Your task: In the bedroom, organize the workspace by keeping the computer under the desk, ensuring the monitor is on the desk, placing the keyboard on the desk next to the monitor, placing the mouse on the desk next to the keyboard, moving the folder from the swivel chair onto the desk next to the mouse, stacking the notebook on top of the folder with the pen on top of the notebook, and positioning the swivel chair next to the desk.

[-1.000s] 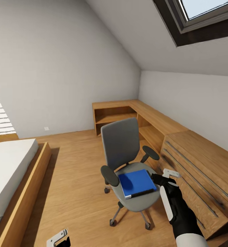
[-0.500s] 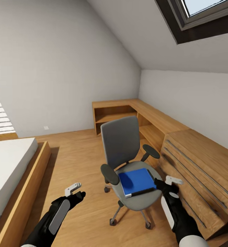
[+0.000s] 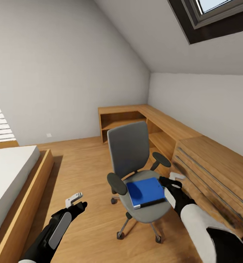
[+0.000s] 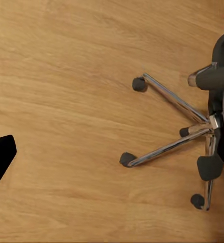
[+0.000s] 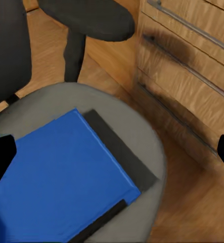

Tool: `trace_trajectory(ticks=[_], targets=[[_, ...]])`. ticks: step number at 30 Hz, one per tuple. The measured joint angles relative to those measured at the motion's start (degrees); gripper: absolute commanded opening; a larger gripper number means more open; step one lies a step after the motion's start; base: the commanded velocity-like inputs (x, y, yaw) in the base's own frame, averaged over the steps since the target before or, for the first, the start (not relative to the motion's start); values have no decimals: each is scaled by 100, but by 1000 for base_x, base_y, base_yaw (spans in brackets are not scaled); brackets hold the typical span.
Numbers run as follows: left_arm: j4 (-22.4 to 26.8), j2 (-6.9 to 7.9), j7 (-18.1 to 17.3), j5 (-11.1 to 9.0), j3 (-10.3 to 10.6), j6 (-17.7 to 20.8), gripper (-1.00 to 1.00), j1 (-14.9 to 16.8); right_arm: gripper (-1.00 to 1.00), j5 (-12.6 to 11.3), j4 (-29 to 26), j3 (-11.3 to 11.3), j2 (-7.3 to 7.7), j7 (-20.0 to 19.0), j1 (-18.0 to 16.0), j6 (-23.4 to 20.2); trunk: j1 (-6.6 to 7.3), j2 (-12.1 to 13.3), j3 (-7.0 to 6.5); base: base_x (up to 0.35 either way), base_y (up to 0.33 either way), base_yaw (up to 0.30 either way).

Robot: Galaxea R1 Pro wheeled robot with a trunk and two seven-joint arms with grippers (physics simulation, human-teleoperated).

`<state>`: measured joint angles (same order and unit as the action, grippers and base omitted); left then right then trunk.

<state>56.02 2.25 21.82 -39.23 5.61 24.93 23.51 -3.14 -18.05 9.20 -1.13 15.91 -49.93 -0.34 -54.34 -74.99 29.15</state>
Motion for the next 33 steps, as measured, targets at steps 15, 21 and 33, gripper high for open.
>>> trace_trajectory(ticks=[15,21,33], targets=[[45,145,-36,89,14,-4,100,1,100,-290,962,164,13,-1241,-1007,-75,-63,-124,55,74,0,0],[41,145,-34,88,14,-23,100,1,100,-291,972,171,10,-1271,-1008,-77,-65,-123,55,163,0,0],[100,138,-17,106,14,-28,100,6,100,-278,978,165,17,-1290,-990,-74,-109,-202,90,141,0,0]])
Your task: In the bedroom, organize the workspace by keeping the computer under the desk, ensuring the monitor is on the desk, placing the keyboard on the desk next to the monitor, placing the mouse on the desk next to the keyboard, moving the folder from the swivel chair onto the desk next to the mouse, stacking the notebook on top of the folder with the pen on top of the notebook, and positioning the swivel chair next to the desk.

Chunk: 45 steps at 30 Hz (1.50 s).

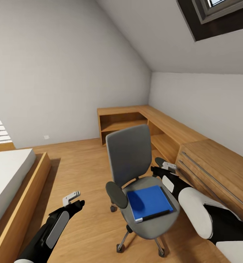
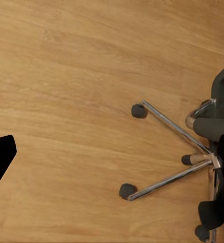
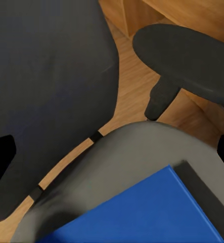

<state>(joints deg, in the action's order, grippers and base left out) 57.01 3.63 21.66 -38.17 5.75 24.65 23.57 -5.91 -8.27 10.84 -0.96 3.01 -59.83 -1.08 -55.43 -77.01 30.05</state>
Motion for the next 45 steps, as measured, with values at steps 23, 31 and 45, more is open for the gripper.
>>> trace_trajectory(ticks=[23,31,45], targets=[[13,-1,18,9,-9,-7,100,1,100,26,35,-8,2,9,4,13,-505,-923,413,0,0,0],[1295,13,48,10,-6,35,100,-310,100,40,35,-11,1,1,1,13,-681,-1244,557,0,0,0],[3200,18,390,-8,-16,115,100,-1456,100,17,22,-10,9,21,0,32,-901,-1647,737,0,0,0]])
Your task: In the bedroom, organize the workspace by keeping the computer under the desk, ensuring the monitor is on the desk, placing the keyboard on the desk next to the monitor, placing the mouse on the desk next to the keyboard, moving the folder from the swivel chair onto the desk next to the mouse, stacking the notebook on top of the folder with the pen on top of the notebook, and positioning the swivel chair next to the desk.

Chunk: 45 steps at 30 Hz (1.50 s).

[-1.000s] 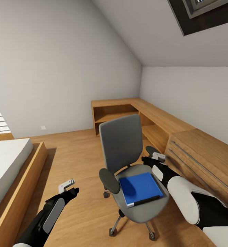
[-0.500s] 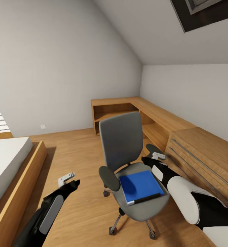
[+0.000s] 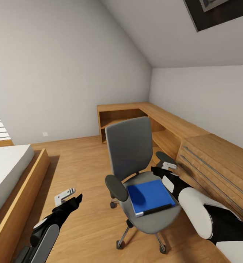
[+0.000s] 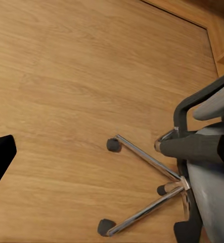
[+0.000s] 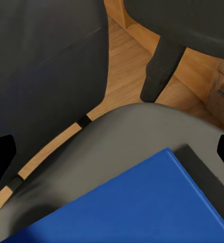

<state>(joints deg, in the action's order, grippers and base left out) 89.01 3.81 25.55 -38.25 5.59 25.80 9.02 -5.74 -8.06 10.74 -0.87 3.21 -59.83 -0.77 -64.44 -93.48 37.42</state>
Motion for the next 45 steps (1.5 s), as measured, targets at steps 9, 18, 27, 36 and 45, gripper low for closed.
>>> trace_trajectory(ticks=[9,18,27,36,45], targets=[[11,0,13,-9,-2,1,100,-9,100,-19,1,1,-7,5,0,-13,-175,-319,143,0,0,0],[7,0,19,-22,0,1,100,-9,100,-33,-28,31,-15,11,2,-20,-373,-680,305,0,0,0],[-39,-2,22,-28,0,1,100,-9,100,-33,-16,40,-15,9,0,-19,-571,-1042,466,0,0,0],[-282,8,14,-13,-3,-28,100,-9,100,-27,6,37,-9,8,2,0,-637,-1163,521,3,0,0],[-384,8,14,11,-11,-55,100,-9,100,0,15,24,-12,35,2,-34,-635,-1163,521,192,0,0]])
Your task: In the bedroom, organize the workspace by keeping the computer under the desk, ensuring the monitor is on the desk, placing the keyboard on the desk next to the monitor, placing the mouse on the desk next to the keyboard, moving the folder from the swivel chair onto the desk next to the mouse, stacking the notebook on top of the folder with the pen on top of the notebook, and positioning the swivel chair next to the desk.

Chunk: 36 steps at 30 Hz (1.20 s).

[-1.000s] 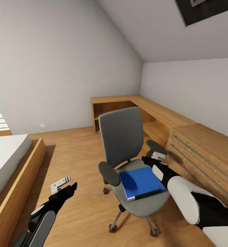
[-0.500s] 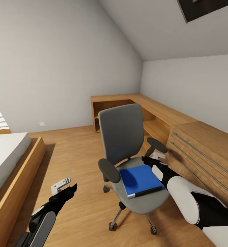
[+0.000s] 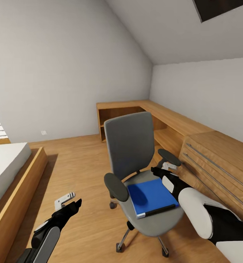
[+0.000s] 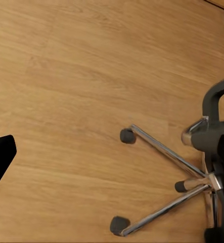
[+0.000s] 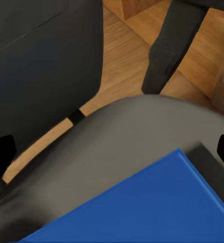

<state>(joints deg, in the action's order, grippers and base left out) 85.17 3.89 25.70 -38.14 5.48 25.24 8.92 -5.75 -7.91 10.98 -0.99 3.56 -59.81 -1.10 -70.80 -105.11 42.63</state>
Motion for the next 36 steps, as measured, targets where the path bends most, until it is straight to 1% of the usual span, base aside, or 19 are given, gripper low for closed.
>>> trace_trajectory(ticks=[4,5,10,16,20,21,23,28,36], targets=[[-4,0,0,5,-9,-5,100,-1,100,7,3,-6,-3,113,-1,-54,-1,0,0,54,0,0],[-4,0,0,7,-13,-10,100,0,100,3,6,-6,0,277,-1,-247,-1,0,0,17,0,0],[4,0,-5,12,-15,-14,100,-3,100,-2,-9,-13,7,446,-1,-694,-1,0,0,28,0,0],[8,0,-7,13,-16,-14,100,-2,100,3,-13,-26,19,476,0,-801,0,0,0,192,0,0],[40,2,-4,9,-22,-10,100,-7,100,12,-16,-32,21,479,-2,-806,-1,0,0,53,0,0],[181,-4,6,-6,-219,-4,100,-8,100,25,-21,-44,22,484,-3,-805,-23,-39,17,5,0,0],[219,-11,7,-27,-340,0,100,-8,100,30,-21,-47,22,490,1,-805,-67,-119,53,4,0,0],[255,-15,12,-42,-448,0,100,-8,100,33,-22,-50,22,507,-2,-812,-177,-319,143,1,0,0],[263,-16,15,-42,-467,-1,100,-8,100,34,-22,-50,22,515,0,-802,-353,-640,287,0,0,0]])
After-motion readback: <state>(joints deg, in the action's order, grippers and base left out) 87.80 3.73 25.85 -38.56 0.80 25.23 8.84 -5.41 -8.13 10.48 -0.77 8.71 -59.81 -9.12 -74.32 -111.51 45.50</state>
